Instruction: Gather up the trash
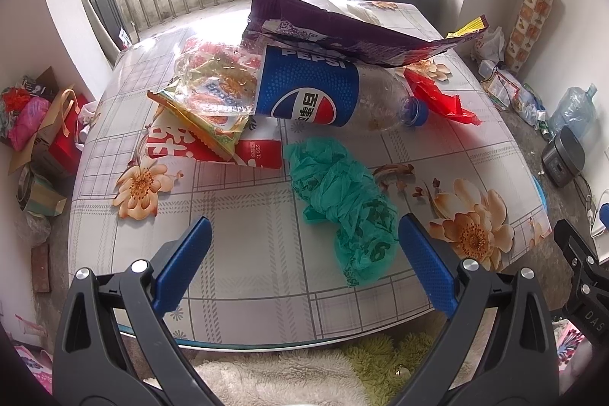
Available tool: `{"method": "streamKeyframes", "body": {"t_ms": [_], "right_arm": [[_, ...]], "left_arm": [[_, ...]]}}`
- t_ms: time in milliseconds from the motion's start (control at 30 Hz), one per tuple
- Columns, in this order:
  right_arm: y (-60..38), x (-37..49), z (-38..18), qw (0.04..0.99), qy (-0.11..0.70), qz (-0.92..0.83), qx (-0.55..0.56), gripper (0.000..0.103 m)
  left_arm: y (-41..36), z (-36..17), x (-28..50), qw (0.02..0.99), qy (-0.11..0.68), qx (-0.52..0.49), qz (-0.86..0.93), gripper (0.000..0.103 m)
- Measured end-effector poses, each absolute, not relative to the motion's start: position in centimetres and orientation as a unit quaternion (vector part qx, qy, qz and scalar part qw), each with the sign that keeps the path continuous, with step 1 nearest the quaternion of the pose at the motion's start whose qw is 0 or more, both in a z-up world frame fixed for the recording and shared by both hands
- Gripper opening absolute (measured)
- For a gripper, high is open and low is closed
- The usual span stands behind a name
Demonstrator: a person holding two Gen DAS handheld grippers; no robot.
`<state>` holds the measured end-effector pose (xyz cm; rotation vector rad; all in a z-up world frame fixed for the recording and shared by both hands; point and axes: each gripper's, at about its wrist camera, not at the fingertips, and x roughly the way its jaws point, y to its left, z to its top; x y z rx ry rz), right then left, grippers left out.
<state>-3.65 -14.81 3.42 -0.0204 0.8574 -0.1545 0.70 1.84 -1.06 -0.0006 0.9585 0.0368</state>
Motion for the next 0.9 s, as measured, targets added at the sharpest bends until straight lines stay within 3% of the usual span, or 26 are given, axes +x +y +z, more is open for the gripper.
{"method": "streamKeyframes", "body": {"t_ms": [467,900], "right_arm": [[-12.1,-1.8,5.4,0.918,0.394,-0.01,0.04,0.096],[-3.5,2.4,3.4,0.886,0.441,0.135,0.038,0.085]], "left_arm": [[9.3,-0.2,0.8,0.904,0.418,-0.048,0.074,0.094],[17.1,-1.2,2.2,0.925,0.363,-0.099,0.045,0.094]]}}
